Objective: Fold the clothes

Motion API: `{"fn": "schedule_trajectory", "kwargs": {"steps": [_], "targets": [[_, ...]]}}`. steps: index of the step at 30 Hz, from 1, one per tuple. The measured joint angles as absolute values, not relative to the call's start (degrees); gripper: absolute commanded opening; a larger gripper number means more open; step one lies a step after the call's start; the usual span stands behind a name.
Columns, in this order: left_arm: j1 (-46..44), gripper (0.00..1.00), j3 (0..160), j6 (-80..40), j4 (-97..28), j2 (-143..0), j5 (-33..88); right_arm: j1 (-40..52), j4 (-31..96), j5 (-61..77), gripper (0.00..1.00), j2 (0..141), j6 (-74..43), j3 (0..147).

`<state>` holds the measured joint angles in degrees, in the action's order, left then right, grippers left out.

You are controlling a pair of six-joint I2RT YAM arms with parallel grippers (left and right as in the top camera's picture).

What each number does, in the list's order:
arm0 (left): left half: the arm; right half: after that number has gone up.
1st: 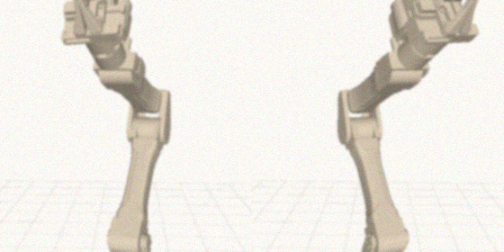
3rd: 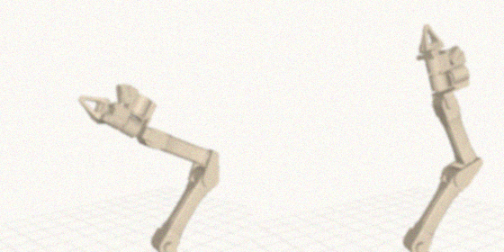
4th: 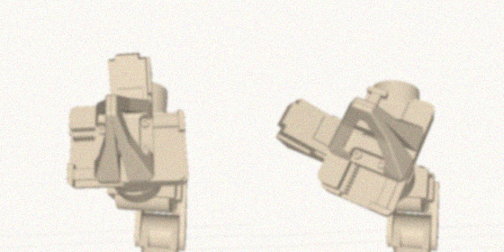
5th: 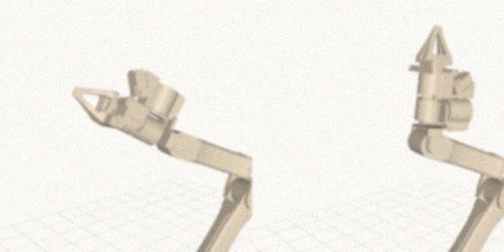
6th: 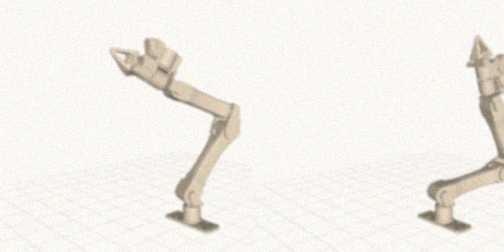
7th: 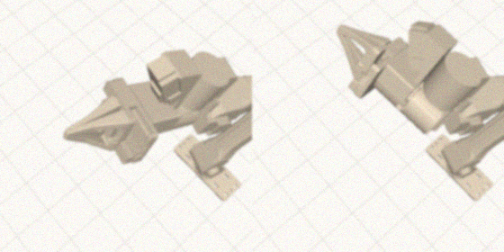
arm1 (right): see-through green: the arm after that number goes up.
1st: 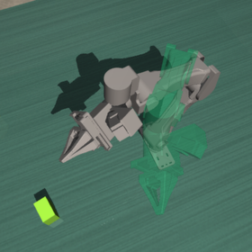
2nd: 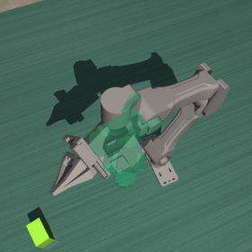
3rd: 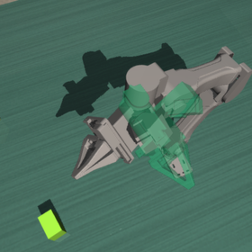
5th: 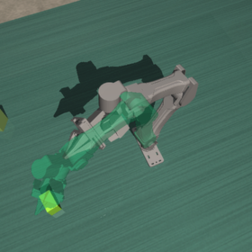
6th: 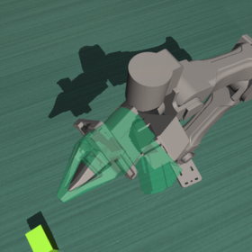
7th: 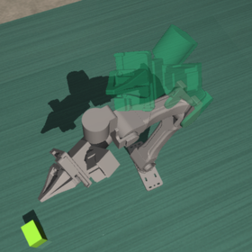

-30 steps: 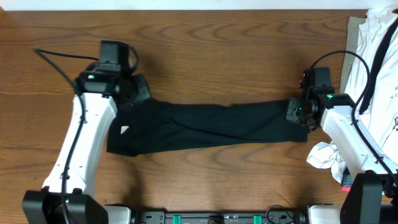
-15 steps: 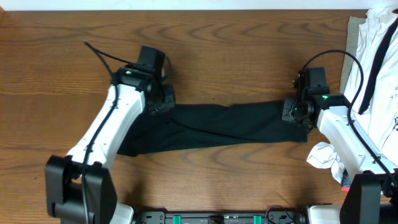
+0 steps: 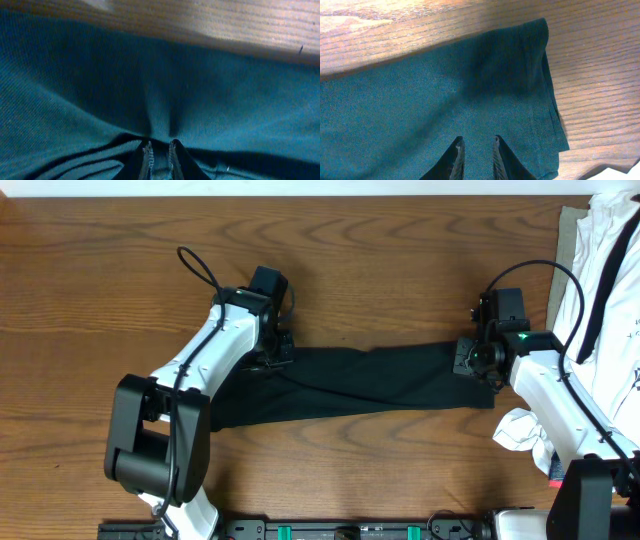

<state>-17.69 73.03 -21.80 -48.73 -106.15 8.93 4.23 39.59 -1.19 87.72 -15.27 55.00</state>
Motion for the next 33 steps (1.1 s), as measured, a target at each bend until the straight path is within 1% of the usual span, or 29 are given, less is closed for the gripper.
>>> {"fn": "schedule_trajectory", "kwargs": {"steps": [6,14,22,23,24,28,33], "targets": [[-17.7,0.15,73.0,-22.5,-46.2,-106.5,8.6,4.2,39.6,-1.2,0.18,87.7,-15.3,55.0],[-17.7,0.16,72.8,-22.5,-46.0,-106.5,8.6,4.2,39.6,-1.2,0.19,87.7,-15.3,55.0],[-17.8,0.16,69.5,-22.5,-44.7,-106.5,8.6,4.2,39.6,-1.2,0.19,87.7,-15.3,55.0],[-17.8,0.10,69.1,-22.5,-44.7,-106.5,8.6,4.2,39.6,-1.2,0.19,87.7,-15.3,55.0],[-17.9,0.06,68.9,-22.8,-44.8,-106.5,8.6,4.2,39.6,-1.2,0.19,87.7,-15.3,55.0],[-17.9,0.06,68.8,-22.5,-46.5,-106.5,8.6,4.2,39.6,-1.2,0.20,87.7,-15.3,55.0],[-17.9,0.06,68.8,-22.3,-52.2,-106.5,8.6,4.2,39.6,-1.2,0.20,87.7,-15.3,55.0]]}}
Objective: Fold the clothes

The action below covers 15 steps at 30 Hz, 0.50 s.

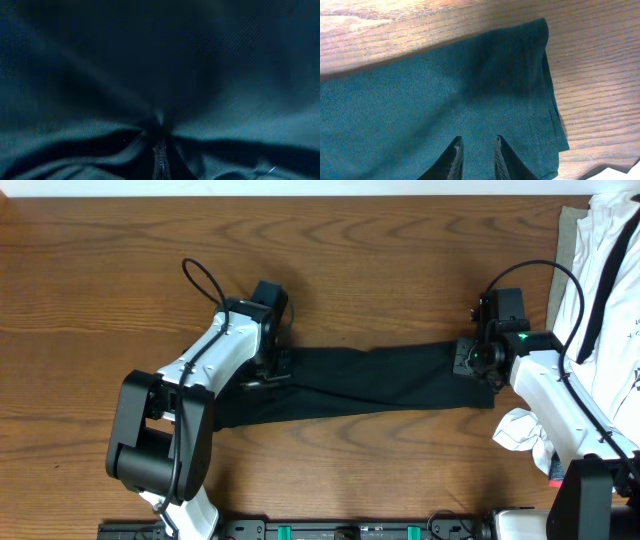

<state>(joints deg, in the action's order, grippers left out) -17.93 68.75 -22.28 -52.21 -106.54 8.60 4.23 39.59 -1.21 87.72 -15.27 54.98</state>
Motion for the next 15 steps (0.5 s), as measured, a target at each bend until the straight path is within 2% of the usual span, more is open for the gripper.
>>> {"fn": "schedule_trajectory", "kwargs": {"steps": [7,15], "targets": [[-18.1,0.06,68.7,-22.1,-58.7,-106.5,8.6,4.2,39.6,-1.2,0.21,87.7,-15.3,55.0],[-18.1,0.06,68.7,-20.7,-58.7,-106.5,8.6,4.2,39.6,-1.2,0.21,87.7,-15.2,55.0]]}}
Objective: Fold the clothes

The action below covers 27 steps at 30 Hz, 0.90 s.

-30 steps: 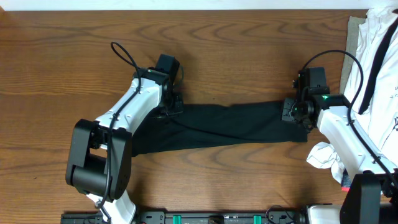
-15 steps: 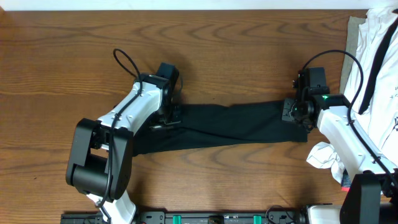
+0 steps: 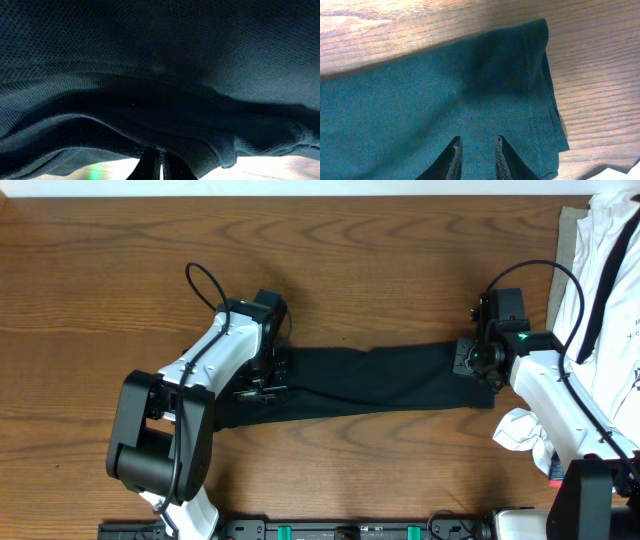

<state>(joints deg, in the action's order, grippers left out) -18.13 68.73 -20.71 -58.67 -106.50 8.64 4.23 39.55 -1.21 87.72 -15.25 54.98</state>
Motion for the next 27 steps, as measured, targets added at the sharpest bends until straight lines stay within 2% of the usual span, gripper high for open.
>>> {"fn": "schedule_trajectory", "kwargs": {"steps": [4,12,18,27], "targets": [[-18.1,0.06,68.9,-20.7,-58.5,-105.0,8.6,4.2,39.5,-1.2,0.22,87.7,-15.3,54.8],[-18.1,0.15,69.9,-20.5,-59.2,-99.7,8.6,4.2,36.0,-1.2,0.21,87.7,-15.2,51.5],[-18.9,0.41,69.8,-20.0,-57.3,-99.7,8.6,4.2,35.1,-1.2,0.21,87.7,-15.3,50.1],[-20.3,0.42,68.9,-19.5,-50.1,-99.7,8.6,4.2,34.7,-1.2,0.22,87.7,-15.2,50.1]]}}
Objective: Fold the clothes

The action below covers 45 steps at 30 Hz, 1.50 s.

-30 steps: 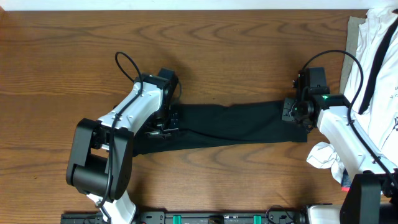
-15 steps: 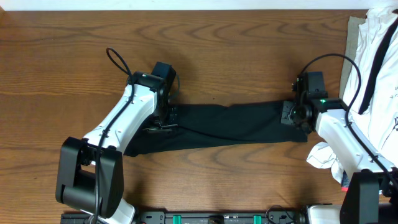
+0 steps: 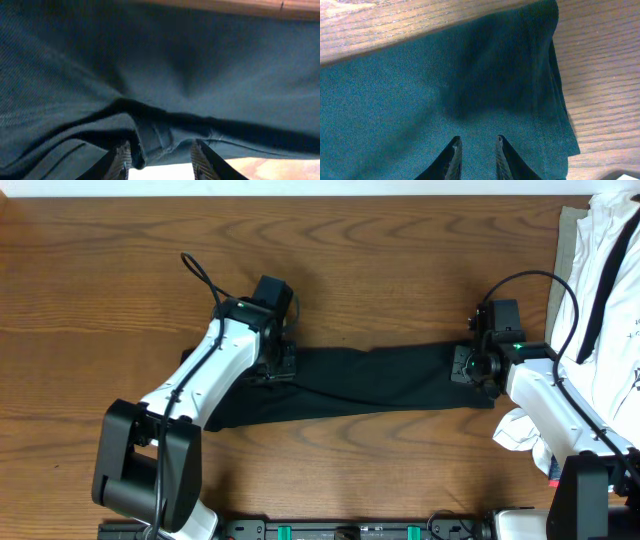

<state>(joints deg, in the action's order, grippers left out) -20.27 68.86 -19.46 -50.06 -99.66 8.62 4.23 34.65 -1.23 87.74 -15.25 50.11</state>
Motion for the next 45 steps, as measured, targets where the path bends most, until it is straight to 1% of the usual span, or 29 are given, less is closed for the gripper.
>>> {"fn": "schedule_trajectory", "kwargs": {"steps": [9,14,18,19,22,26,34,45], "targets": [[-20.3,0.42,67.8,-19.2,-49.5,-99.7,8.6,4.2,34.5,-1.2,0.22,87.7,-15.3,50.1],[-20.3,0.40,65.2,-19.2,-47.1,-99.7,8.6,4.2,34.5,-1.2,0.22,87.7,-15.2,50.1],[-20.3,0.20,63.2,-19.0,-46.6,-99.7,8.6,4.2,34.4,-1.2,0.22,87.7,-15.2,50.1],[-20.3,0.12,63.0,-18.9,-46.5,-99.7,8.7,4.2,34.4,-1.3,0.22,87.7,-15.2,50.1],[-20.3,0.06,63.0,-18.5,-46.4,-99.7,8.6,4.2,34.5,-1.2,0.22,87.7,-15.2,50.1],[-20.3,0.05,63.0,-18.2,-47.2,-99.7,8.6,4.2,34.4,-1.2,0.22,87.7,-15.2,50.1],[-20.3,0.06,63.0,-18.2,-53.6,-99.7,8.6,4.2,34.4,-1.2,0.22,87.7,-15.2,50.1],[-20.3,0.06,63.0,-18.2,-58.5,-99.7,8.6,4.2,34.4,-1.2,0.22,87.7,-15.2,50.1]]}}
